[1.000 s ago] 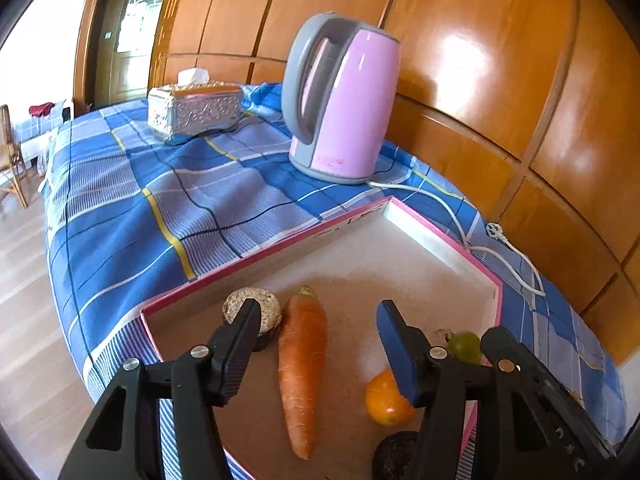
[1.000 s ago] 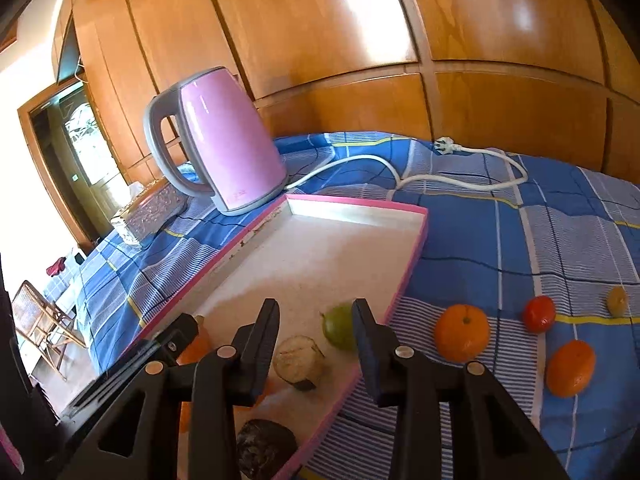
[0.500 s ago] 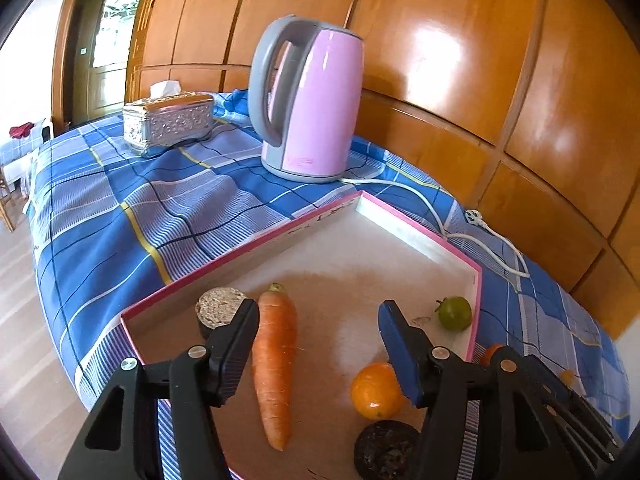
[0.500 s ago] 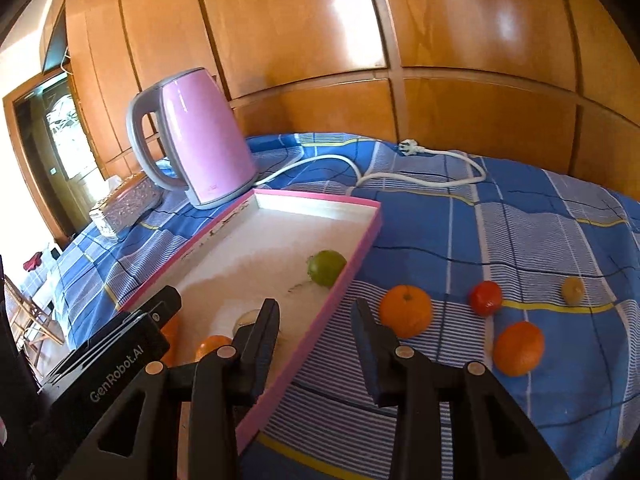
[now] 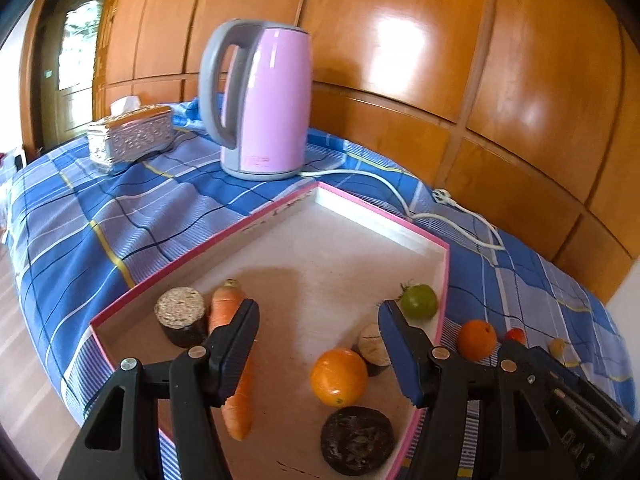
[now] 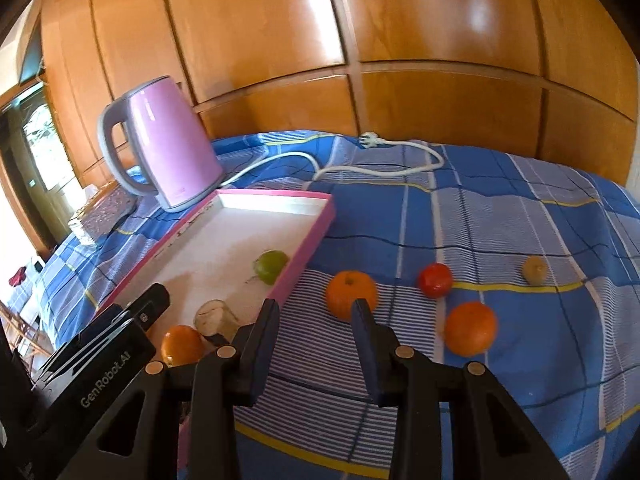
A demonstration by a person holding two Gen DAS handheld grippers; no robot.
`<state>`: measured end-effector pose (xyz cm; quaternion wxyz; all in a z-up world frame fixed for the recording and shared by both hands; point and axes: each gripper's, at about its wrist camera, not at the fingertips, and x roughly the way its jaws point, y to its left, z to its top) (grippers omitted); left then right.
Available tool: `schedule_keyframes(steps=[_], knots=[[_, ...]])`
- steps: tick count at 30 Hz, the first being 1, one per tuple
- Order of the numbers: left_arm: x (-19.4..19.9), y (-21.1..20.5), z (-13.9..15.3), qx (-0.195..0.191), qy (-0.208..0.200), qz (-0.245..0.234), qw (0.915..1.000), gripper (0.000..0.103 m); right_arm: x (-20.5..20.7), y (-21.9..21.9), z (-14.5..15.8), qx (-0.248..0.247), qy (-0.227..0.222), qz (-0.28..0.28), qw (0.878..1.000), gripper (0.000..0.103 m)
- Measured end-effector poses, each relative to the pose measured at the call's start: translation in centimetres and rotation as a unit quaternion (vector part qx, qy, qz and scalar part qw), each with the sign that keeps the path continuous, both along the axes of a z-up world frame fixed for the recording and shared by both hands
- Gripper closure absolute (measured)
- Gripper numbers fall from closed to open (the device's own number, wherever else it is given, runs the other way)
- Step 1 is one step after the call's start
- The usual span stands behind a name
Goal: Organize fruits
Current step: 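Withdraw both tools from the tray toward the remaining fruits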
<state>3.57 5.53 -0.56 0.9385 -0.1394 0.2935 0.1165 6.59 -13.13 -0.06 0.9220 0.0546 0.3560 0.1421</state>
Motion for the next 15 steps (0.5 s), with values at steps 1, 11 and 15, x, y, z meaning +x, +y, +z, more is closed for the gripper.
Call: schedule_keyframes(steps=[1,11,15], knots=[[0.1,-0.2,0.0,0.001,0.000,-0.006,1.0000,0.040,0.0,-0.3,0.0,0.002,0.002,-0.004,1.000,0.065],[0.1,-3.5,0.5,0.021,-0.014,-0.096,0.9951,0.040,0.3,-5.5,-0.1,0.027,0.020,-0.088,0.995,0.065],[0.4,-4.8,0.4,0.024,-0.008,-0.129,0.9914,0.040,0.1,-8.1,-0.1,0.037,0.022,-0.127,0.991,0.065]])
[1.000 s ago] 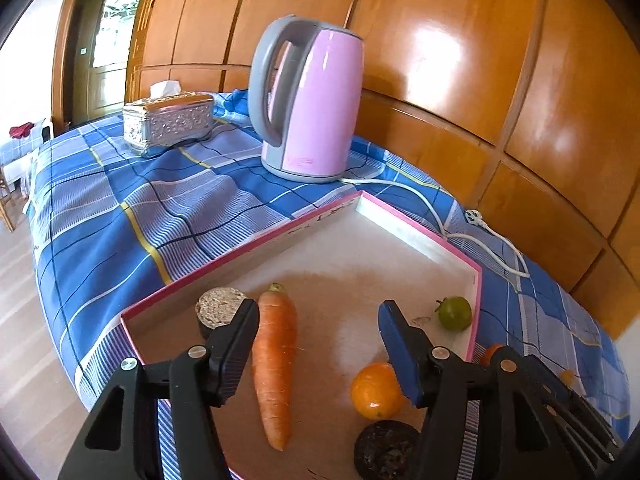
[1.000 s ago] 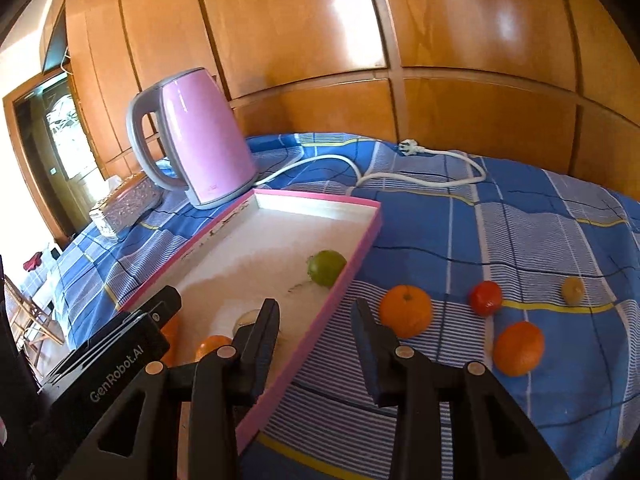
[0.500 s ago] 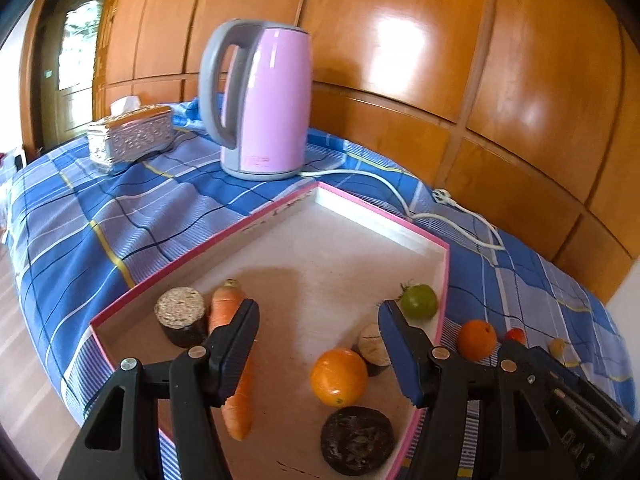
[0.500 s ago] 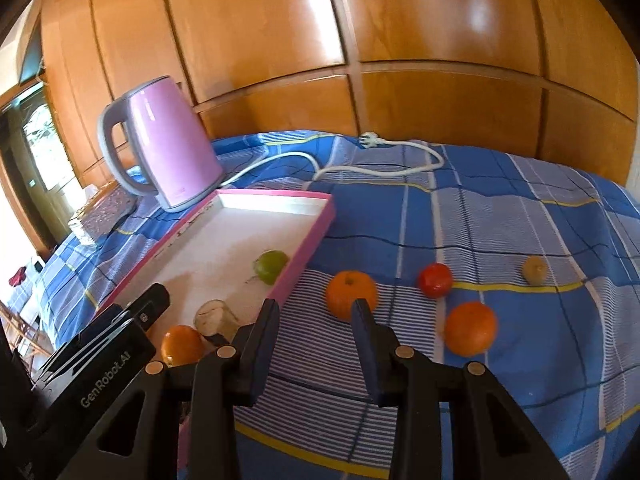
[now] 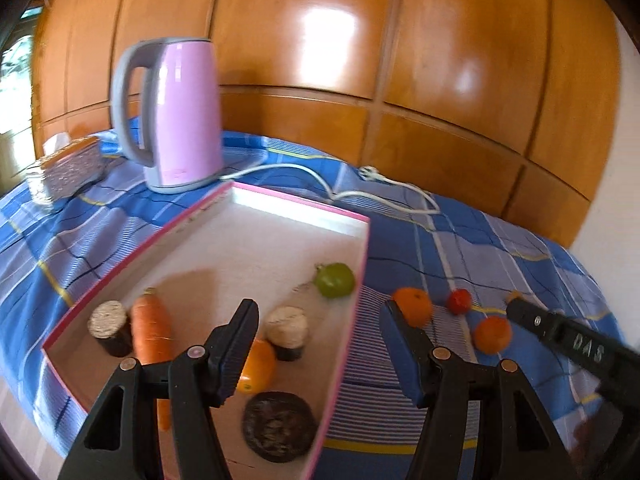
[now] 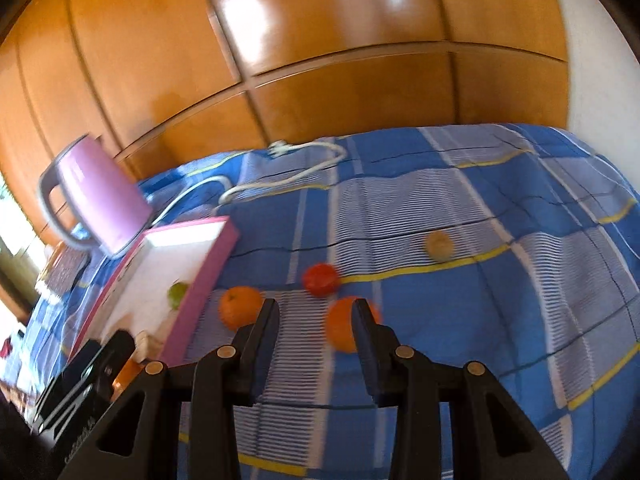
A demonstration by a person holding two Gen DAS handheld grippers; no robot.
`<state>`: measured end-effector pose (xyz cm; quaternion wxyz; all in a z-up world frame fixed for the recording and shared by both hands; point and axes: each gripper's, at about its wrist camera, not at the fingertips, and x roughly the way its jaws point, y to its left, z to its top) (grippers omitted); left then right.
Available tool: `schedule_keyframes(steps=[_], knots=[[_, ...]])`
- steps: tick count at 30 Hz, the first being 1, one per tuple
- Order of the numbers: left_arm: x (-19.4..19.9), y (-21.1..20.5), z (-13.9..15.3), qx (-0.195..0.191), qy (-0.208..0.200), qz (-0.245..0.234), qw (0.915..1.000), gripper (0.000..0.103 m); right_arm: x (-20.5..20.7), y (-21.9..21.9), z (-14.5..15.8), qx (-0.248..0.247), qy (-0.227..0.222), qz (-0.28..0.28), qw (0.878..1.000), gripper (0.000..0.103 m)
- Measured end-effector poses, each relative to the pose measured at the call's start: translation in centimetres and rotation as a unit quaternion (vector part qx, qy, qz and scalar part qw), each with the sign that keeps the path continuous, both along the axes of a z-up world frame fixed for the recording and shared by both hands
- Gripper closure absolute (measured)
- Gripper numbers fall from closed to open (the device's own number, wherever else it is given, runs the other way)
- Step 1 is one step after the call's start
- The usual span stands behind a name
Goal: Organize fruits
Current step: 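Withdraw both tools from the tray toward the remaining fruits, then move the right tool onto the small brown kiwi and close on it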
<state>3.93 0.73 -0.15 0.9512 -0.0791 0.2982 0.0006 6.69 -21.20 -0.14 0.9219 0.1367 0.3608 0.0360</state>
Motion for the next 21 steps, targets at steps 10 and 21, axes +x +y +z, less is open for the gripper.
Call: schedule_keyframes(steps=[10,21], knots=[[0.2,-2.8,-0.5,0.009,0.009,-0.071,0.9974,0.044,0.6,-4.8,-1.3,0.031,0.026,-0.089,0.995,0.065],[1.7,-4.5,-1.3,0.011,0.027,-0.102,0.9944,0.043,2.1,-5.8,-2.5,0.023,0.048,-0.108,0.993,0.065]])
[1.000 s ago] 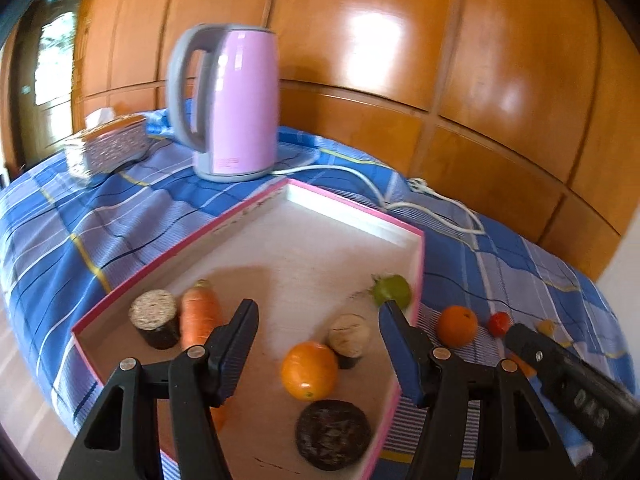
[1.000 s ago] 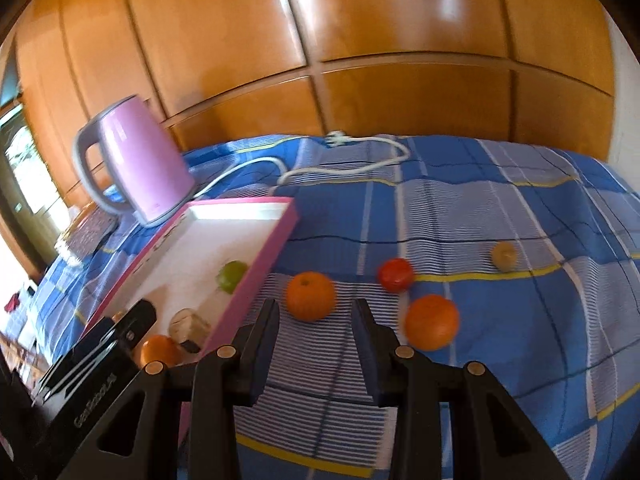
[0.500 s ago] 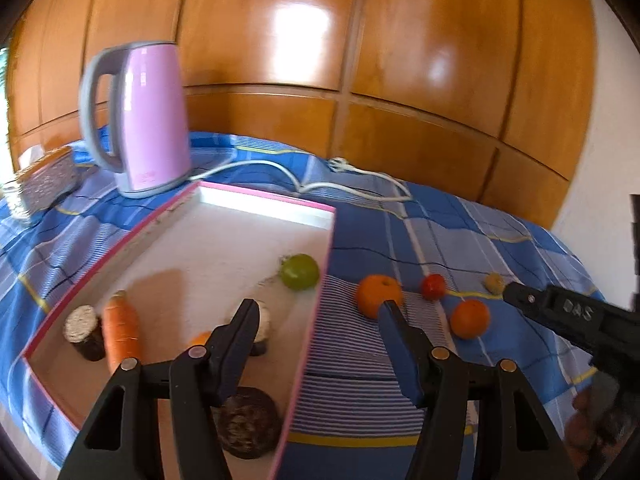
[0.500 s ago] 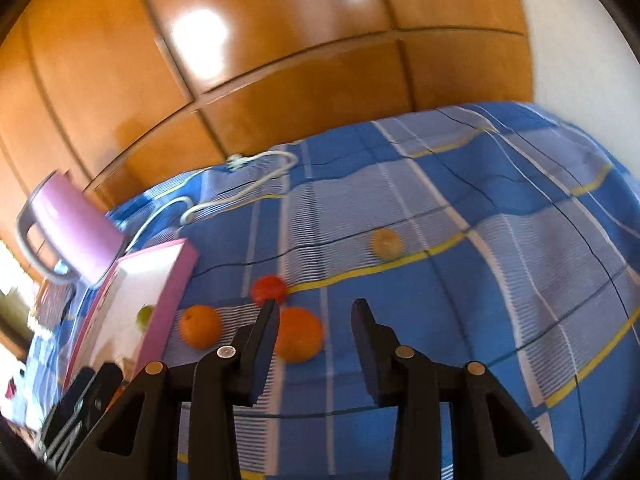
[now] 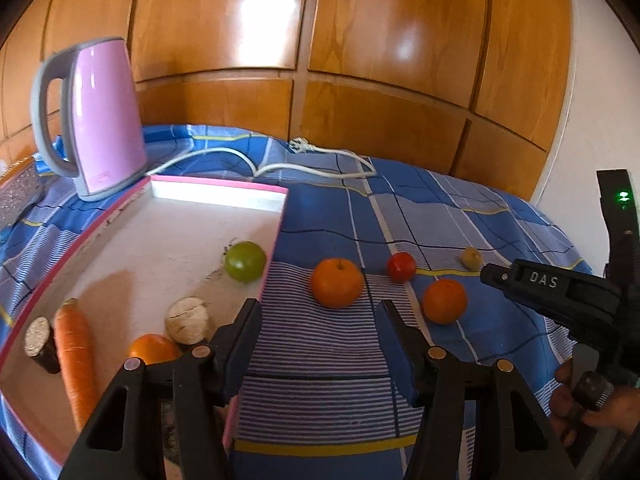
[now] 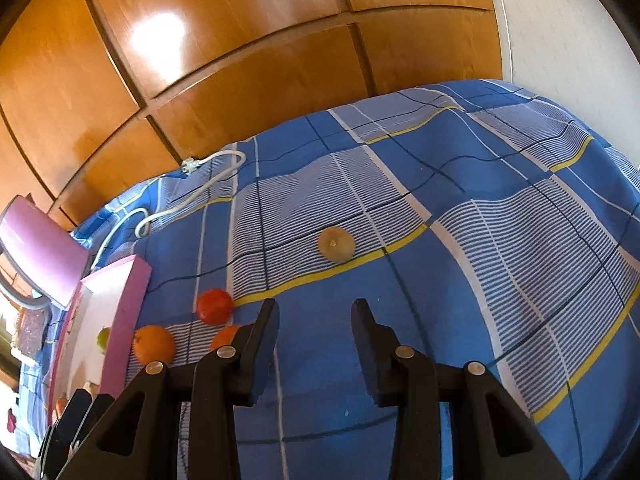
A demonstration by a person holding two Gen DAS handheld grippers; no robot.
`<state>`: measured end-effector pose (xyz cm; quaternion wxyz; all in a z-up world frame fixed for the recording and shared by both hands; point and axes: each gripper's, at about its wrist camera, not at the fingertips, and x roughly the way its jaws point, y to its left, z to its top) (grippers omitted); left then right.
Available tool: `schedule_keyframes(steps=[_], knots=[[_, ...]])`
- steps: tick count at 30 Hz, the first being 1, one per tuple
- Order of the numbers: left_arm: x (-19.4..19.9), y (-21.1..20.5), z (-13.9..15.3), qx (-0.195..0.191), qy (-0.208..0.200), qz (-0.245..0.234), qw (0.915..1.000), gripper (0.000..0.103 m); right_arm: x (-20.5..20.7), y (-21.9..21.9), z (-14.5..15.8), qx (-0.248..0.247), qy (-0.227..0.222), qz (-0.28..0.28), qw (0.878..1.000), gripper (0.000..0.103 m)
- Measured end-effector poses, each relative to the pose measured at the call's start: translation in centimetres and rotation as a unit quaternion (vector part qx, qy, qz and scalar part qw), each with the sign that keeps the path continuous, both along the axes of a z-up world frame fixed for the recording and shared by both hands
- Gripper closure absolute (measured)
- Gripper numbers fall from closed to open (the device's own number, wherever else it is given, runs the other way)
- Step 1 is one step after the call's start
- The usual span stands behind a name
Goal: Organize fruits
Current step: 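Move the right tool onto the small brown kiwi and close on it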
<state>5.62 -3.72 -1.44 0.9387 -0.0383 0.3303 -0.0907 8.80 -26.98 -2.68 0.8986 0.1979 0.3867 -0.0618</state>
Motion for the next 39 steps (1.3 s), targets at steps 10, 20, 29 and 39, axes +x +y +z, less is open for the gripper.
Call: schedule_keyframes(steps=[10,20,29,39], knots=[[2.4,-1.0,-0.6,-0.013,0.015,-0.008,0.9998,0.035,2.8,-0.6,-0.6,-0.025,0.007,-0.014,1.000,0.065],[4.4,-2.1,-1.6,-0.004,0.031,-0.017,0.9993,0.035,5.4,-0.7,-1.5,-0.054,0.016,-0.013,0.998,0.065],[4.9,-2.2,-1.9,-0.017,0.042,-0.027,0.9986,0.036,6.4,-0.8,-2.2,-0.046,0.022,-0.005,0.999,0.076],[4.2,-1.2,-1.6,-0.051,0.041,-0.035,0.9973,0.036,5.1,-0.7,-2.1,-0.051,0.027,0.002,0.998,0.076]])
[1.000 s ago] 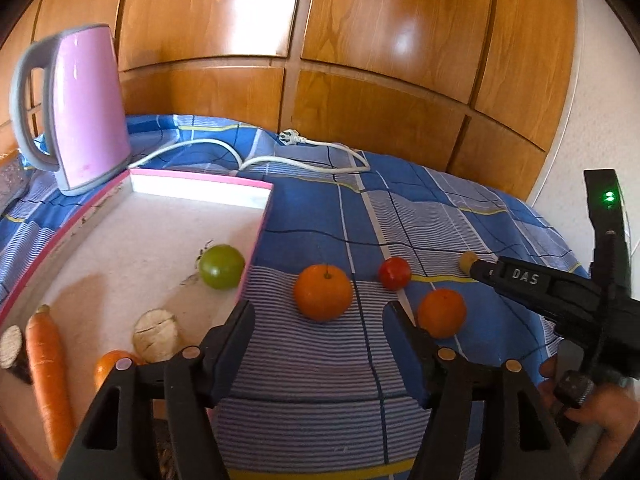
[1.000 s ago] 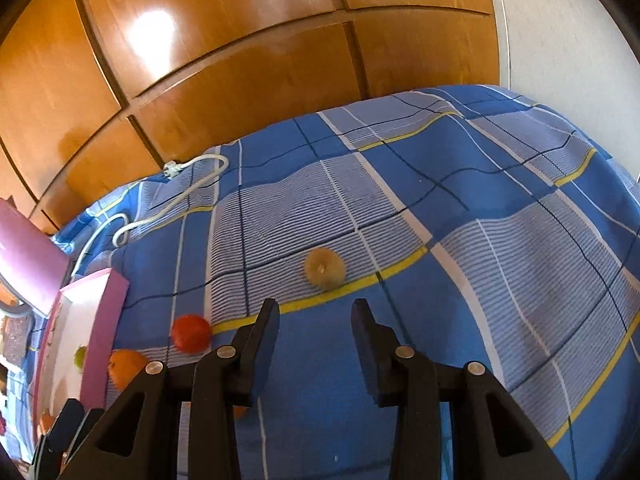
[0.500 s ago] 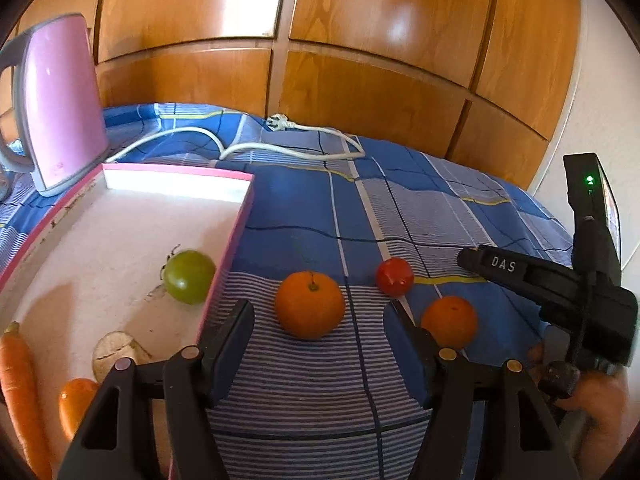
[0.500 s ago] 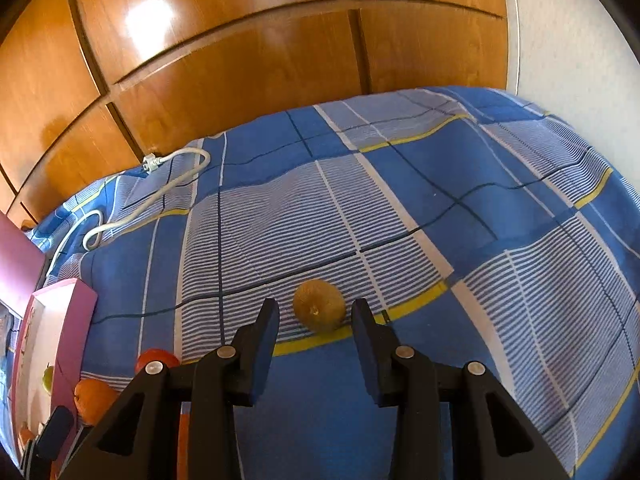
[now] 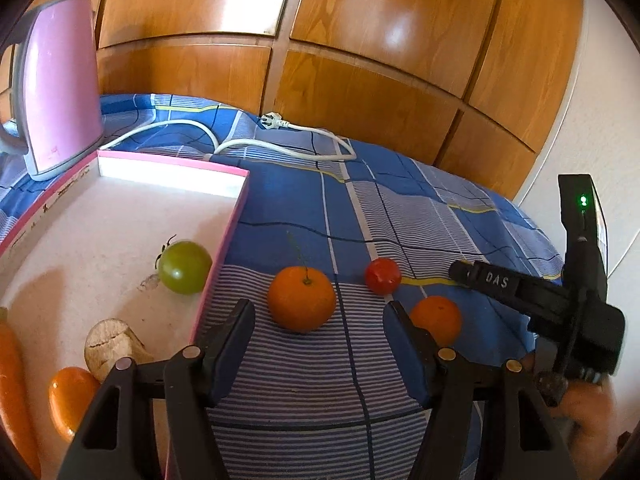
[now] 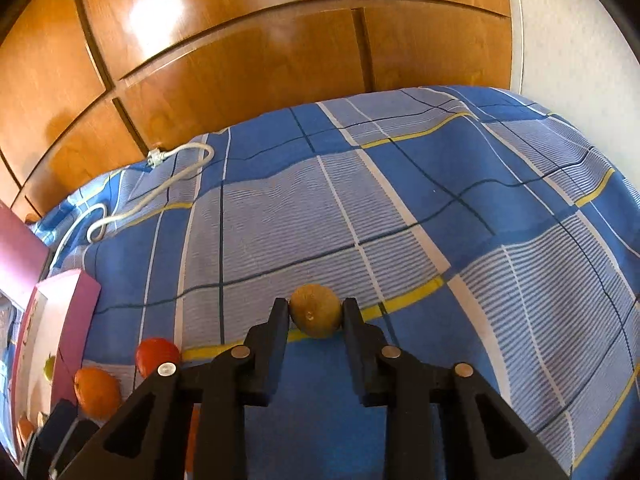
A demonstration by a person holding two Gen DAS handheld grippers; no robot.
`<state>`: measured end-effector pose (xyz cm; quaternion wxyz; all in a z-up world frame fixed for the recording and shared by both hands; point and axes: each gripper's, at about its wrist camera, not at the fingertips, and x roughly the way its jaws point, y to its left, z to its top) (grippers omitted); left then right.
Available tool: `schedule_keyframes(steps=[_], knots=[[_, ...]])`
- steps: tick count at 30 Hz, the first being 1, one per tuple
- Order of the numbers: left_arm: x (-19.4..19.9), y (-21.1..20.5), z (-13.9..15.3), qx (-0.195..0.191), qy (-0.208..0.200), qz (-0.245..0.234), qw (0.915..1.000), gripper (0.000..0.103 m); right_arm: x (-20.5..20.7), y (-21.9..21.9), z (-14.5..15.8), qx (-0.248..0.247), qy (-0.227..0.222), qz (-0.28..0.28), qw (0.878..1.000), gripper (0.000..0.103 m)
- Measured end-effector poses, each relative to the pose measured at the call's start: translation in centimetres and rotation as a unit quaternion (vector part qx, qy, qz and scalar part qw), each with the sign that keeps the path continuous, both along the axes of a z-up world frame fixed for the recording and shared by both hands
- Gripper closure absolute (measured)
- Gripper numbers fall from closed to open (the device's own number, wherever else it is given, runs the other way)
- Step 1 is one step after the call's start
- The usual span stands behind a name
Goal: Organize fruits
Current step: 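Move the right tool onto the small brown kiwi and close on it, then move the left tool to the stemmed tangerine and grasp it while right tool holds the kiwi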
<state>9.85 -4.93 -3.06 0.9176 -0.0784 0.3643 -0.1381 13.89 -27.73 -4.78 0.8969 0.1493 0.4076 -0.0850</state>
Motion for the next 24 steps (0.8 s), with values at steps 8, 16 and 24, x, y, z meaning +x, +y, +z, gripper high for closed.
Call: schedule_keyframes(steps=[8,16,24], knots=[[-0.1,-0.3,0.0,0.009,-0.002,0.000,1.0000,0.038,-0.5,0.7,0.0,-0.021,0.012,0.015,1.000,0.076],[2.2,-1.3,-0.2,0.035,0.012,0.004,0.9993,0.038,-0.4,1.0,0.1,-0.028,0.012,0.013,0.999,0.076],[2.7,-1.8,-0.6,0.058,0.015,0.009,0.9981,0.057,-0.2,1.3,0.1,-0.043,0.017,0.014,0.999,0.076]])
